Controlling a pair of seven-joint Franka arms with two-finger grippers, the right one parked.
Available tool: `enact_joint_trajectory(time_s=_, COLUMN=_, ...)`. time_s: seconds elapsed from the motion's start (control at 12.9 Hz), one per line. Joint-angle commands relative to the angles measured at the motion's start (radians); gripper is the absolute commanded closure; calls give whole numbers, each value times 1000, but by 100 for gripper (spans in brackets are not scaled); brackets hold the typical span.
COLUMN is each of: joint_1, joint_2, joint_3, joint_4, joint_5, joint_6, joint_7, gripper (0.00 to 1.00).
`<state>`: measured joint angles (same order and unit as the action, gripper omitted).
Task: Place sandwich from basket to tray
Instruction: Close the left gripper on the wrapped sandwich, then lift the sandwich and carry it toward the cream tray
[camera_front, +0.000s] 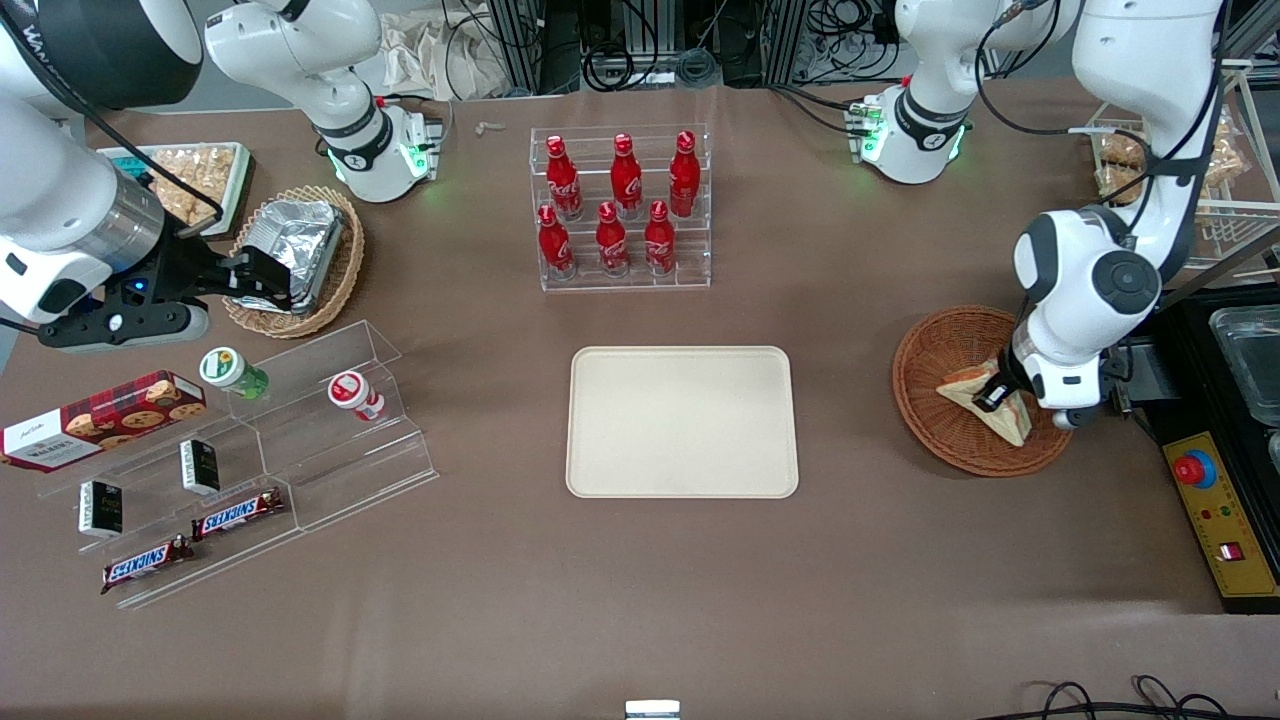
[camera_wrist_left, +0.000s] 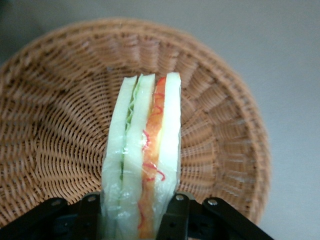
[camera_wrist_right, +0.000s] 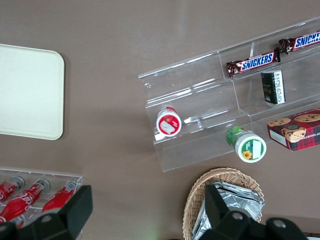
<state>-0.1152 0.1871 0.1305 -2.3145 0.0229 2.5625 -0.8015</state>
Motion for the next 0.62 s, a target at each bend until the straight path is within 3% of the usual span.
enact_joint_trajectory(time_s=0.0, joint_1=-4, joint_2=-101, joint_3=-2, joint_4=111, joint_5=45, joint_6=-249, joint_7=-18, gripper=100)
enact_joint_trajectory(time_s=0.31, joint_1=-43, joint_2=-95, joint_3=-40, joint_4=549, joint_5=65, joint_6=-863, joint_7=2, gripper=100)
enact_joint_trajectory(time_s=0.54, joint_1=-55, joint_2=-94, joint_3=-151, joint_4=737, joint_5=51, joint_6=-1070, joint_7=59, gripper=100)
